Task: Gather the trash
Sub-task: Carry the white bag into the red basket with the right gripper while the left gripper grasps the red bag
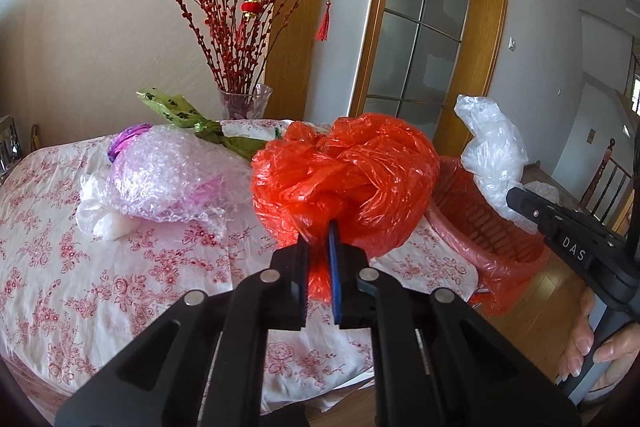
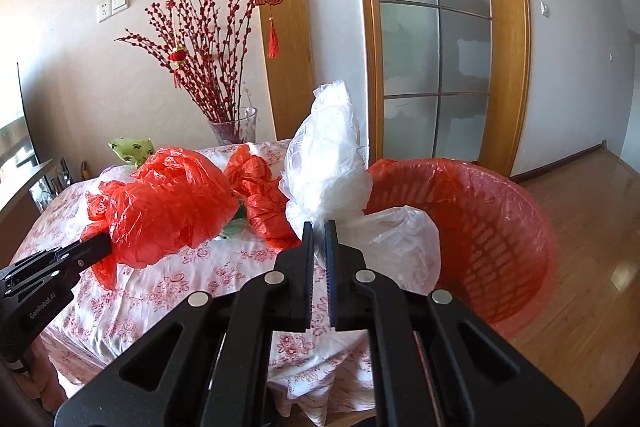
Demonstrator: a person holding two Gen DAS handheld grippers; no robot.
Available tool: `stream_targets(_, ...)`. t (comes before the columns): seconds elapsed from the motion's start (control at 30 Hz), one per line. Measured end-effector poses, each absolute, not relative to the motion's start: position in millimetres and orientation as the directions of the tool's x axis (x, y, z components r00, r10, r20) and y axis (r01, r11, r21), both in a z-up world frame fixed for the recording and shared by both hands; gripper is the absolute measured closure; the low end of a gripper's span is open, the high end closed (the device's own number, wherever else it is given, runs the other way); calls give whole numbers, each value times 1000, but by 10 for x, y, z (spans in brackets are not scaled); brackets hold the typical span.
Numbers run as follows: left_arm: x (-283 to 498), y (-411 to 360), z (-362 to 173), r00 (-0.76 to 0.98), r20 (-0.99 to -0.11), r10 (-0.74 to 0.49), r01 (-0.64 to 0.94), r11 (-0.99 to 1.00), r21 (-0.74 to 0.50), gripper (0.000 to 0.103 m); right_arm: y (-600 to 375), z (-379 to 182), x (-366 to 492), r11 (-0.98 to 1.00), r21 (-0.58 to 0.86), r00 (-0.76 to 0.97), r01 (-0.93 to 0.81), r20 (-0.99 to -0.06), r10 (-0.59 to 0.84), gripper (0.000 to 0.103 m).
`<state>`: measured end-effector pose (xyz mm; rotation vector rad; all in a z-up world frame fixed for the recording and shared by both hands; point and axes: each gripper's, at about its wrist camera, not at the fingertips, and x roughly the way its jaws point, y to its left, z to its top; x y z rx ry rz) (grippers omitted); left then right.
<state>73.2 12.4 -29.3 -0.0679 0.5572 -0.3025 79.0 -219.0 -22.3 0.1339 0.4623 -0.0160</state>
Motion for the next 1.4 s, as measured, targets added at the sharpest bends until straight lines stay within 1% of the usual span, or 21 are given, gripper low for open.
stream_targets(0.4,941,-387,-182,780,-490,-389,352,920,-171,93,-2724,-201,716,970,170,899,174,-429,-87,97)
stream_targets(0.63,1096,-781,-173,751,-495,-437,403,897,-180,93,-2980,-200,727,955,191,895,228,-426,-128,97)
stream_targets(0.97,1330,-1310,-219,710,-513,-482,456,870,-186,93,-3295,-176,822,931,248,894,269,-425,-145,97)
stream_targets(1.23,1480,-1593,-289,670,-530,-519,478,848,-227,92,-3487,-175,963,916,277,890,289,-429,-151,97)
stream_targets(1.3,1538,-1639,-320,658,-537,-528,479,844,-242,89,-3545,-179,1009,909,298,891,291,-432,-144,94)
stream_targets(1.33,1548,-1664,-339,652,-542,-530,479,842,-247,87,-3573,-187,1019,906,308,890,292,-435,-139,87)
stream_targets(1.37,1568,-1676,-356,647,-548,-531,477,842,-253,83,-3600,-198,1034,903,315,888,292,-439,-134,76)
stream_targets(1.4,1577,-1672,-370,644,-550,-532,474,842,-259,78,-3612,-199,1028,902,313,888,298,-439,-141,70)
